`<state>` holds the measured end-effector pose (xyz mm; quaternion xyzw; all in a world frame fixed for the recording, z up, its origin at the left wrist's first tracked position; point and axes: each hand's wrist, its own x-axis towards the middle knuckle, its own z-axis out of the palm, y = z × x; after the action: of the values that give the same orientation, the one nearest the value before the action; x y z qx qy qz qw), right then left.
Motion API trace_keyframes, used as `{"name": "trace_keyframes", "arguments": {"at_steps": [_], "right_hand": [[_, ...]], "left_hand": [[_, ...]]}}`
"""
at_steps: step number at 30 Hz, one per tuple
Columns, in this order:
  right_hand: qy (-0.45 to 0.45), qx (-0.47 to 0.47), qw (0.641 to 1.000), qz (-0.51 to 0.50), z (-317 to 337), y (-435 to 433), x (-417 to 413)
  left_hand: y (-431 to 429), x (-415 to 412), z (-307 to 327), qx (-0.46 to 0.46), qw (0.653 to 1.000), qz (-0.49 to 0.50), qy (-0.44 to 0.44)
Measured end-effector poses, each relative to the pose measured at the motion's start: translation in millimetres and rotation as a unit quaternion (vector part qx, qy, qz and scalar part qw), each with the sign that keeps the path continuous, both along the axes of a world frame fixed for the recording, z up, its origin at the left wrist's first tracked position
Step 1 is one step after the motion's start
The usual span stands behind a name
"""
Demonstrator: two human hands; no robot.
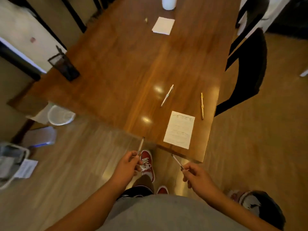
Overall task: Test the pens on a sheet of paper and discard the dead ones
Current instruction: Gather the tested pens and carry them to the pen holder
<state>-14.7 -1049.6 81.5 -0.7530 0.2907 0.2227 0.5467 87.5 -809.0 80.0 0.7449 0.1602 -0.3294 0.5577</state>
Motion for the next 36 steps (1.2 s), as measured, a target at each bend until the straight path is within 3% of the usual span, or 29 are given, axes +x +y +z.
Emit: {"name": "trace_keyframes", "arguments": {"at_steps": [8, 19, 27, 36], "right_hand": [[-0.016, -0.013, 0.981, 0.193, -2.5, 85.1, 45.5], [-0.066, 0.021, 0.904, 0.422, -4.6, 307.4, 159.7], [-0.047, 0.011, 0.9, 0.433, -3.1, 438.1, 217.9], [-0.002, -0.029, 0.932, 0.361, -10.5, 459.1, 274.7]], "left_hand": [[122.1, -66.2, -4.3, 0.049, 0.982, 0.18, -0.017], [287.9, -130.0, -14.3, 0.069, 0.912, 0.402, 0.04], [410.8, -76.9, -15.7, 0.06, 0.911, 0.405, 0.051], [474.4, 40.8, -7.5, 0.016, 0.932, 0.361, 0.03]]}}
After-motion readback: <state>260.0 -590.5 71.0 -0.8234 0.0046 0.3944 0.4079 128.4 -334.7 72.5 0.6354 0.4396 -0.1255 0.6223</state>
